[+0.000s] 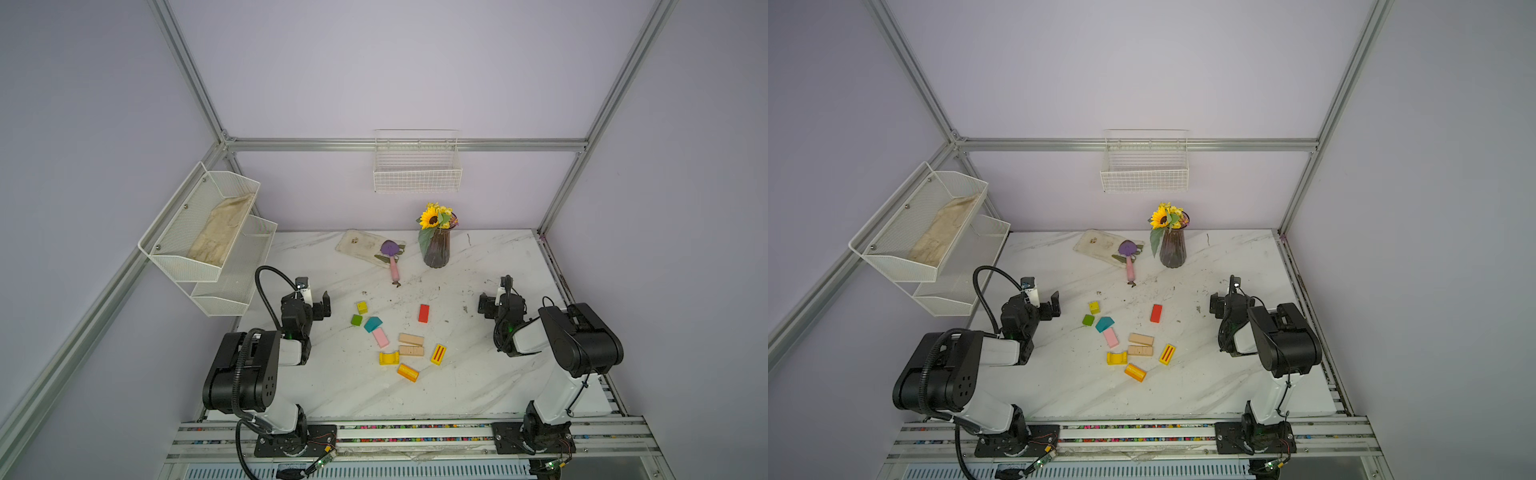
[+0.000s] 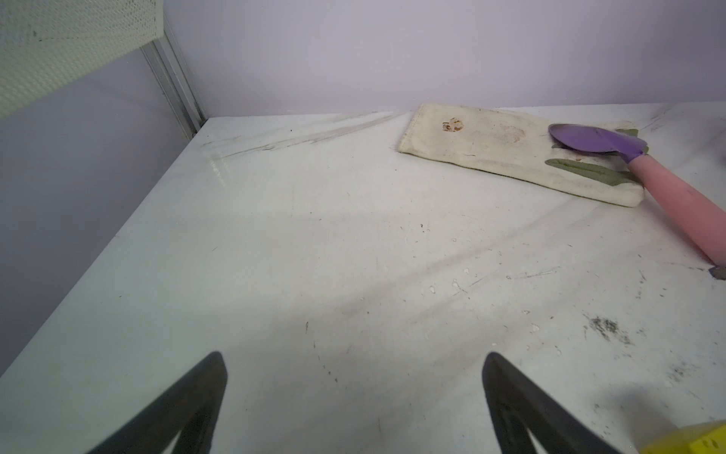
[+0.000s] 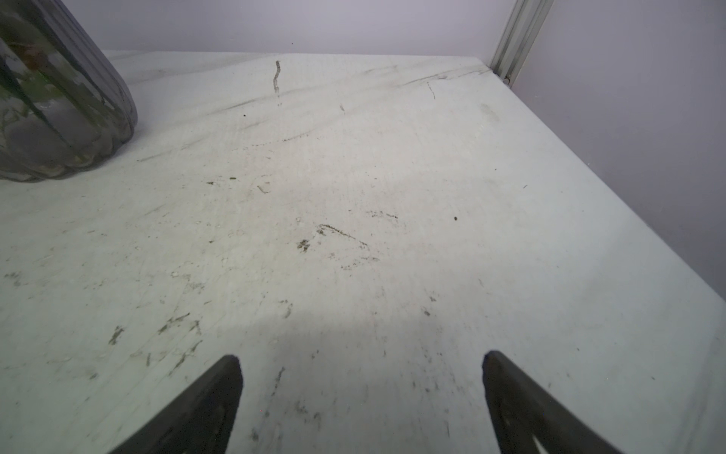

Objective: Build the wood block tower

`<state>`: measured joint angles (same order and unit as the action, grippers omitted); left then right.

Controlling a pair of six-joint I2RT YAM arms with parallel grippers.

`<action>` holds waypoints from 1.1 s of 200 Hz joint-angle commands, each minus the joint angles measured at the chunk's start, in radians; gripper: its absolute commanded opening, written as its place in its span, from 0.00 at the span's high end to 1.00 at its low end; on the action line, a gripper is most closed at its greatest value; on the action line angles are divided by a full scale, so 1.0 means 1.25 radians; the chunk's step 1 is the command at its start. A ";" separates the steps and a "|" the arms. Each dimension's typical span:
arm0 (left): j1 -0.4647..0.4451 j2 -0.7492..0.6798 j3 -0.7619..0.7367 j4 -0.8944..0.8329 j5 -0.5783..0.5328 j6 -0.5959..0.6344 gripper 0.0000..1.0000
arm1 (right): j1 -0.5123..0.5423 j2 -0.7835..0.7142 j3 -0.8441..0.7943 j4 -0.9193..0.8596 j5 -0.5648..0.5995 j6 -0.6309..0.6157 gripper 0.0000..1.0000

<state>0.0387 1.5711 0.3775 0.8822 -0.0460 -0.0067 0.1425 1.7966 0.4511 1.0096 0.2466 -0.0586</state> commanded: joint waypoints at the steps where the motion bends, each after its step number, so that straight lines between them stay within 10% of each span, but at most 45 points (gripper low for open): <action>1: 0.000 -0.004 0.003 0.040 -0.009 0.000 0.00 | 0.001 -0.007 -0.007 0.026 0.009 -0.013 0.03; 36: -0.019 -0.083 -0.003 -0.010 -0.038 0.023 0.00 | 0.019 -0.108 -0.074 0.072 0.103 -0.010 0.03; 80: -0.044 -0.364 0.162 -0.589 -0.158 -0.220 0.00 | 0.024 -0.398 -0.073 -0.216 0.047 0.144 0.03; 119: -0.043 -0.391 0.154 -0.635 -0.123 -0.284 0.00 | 0.022 -0.427 0.037 -0.466 -0.046 0.289 0.03; 220: -0.010 -0.460 0.064 -0.544 -0.057 -0.299 0.00 | 0.022 -0.427 -0.028 -0.409 0.024 0.394 0.03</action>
<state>0.0135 1.0687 0.5079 0.1352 -0.1741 -0.3576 0.1692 1.2881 0.4564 0.4725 0.2581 0.4053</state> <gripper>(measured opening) 0.997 0.974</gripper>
